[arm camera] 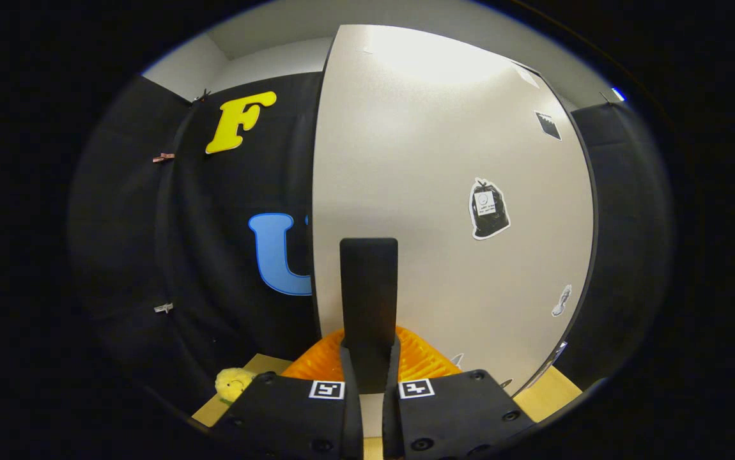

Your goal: Open the shoe cabinet door, grab the shoes and put them into the shoe cabinet, then close the shoe cabinet door.

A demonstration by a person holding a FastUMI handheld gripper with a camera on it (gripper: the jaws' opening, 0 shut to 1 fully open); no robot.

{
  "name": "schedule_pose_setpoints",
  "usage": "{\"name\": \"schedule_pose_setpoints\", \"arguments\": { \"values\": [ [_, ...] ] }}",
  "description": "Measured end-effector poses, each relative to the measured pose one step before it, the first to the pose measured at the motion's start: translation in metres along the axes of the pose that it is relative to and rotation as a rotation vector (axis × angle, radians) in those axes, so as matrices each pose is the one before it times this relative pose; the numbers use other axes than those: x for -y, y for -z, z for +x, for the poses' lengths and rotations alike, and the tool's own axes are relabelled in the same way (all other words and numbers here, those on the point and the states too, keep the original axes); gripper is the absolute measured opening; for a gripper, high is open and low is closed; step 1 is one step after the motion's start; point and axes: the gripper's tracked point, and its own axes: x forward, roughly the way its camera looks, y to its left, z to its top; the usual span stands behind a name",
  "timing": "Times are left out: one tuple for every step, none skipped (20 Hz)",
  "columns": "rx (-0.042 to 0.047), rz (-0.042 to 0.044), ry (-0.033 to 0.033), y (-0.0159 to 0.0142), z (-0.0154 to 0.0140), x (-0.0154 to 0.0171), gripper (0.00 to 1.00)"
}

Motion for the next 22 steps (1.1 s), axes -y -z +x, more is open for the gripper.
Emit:
{"name": "schedule_pose_setpoints", "arguments": {
  "values": [
    [0.0007,0.00065,-0.01001,-0.00057,-0.0099,0.0013,0.16],
    [0.00663,0.00509,-0.01103,-0.00125,-0.01317,-0.00025,0.16],
    [-0.00247,0.00525,-0.01089,0.00025,-0.01182,0.00386,0.16],
    [0.00078,0.00436,-0.00909,-0.00007,-0.01335,0.00633,0.16],
    [-0.00139,0.00334,-0.00757,-0.00052,-0.01103,0.0048,0.16],
    [-0.00028,0.00305,-0.00681,-0.00152,-0.01112,0.00552,0.15],
    [-0.00093,-0.00277,-0.00962,-0.00133,-0.00989,0.00511,0.15],
    [0.00026,0.00366,-0.00599,0.0006,-0.00763,0.00453,0.15],
    [-0.0027,0.00293,-0.00607,0.0006,-0.00754,0.00476,0.15],
    [0.00121,0.0049,-0.00661,-0.00123,-0.00702,0.00474,0.15],
    [-0.00374,0.00228,-0.00746,-0.00022,-0.00474,0.00544,0.15],
    [0.00272,0.00053,-0.00687,-0.0015,-0.00536,0.00497,0.15],
    [-0.00327,0.00258,-0.00495,-0.00043,-0.00516,0.005,0.15],
    [0.0007,0.00212,-0.00877,-0.00022,-0.00447,0.00448,0.15],
    [-0.00022,0.00499,-0.00953,-0.00051,-0.00627,0.00431,0.15],
    [-0.00052,0.00075,-0.00881,-0.00037,-0.00492,0.00543,0.15],
    [0.00127,-0.0026,-0.00765,-0.00044,-0.00567,0.00512,0.15],
    [-0.00045,-0.00259,-0.00685,0.00051,-0.00629,0.00449,0.15],
    [0.00468,0.00224,-0.00506,-0.0008,-0.00531,0.00541,0.15],
    [0.00363,0.00366,-0.00469,-0.00017,-0.00612,0.0057,0.15],
    [0.00302,0.00265,-0.00264,-0.00082,-0.00643,0.00613,0.15],
    [0.0065,0.00018,-0.00013,-0.00118,-0.00545,0.00692,0.15]
  ]
}}
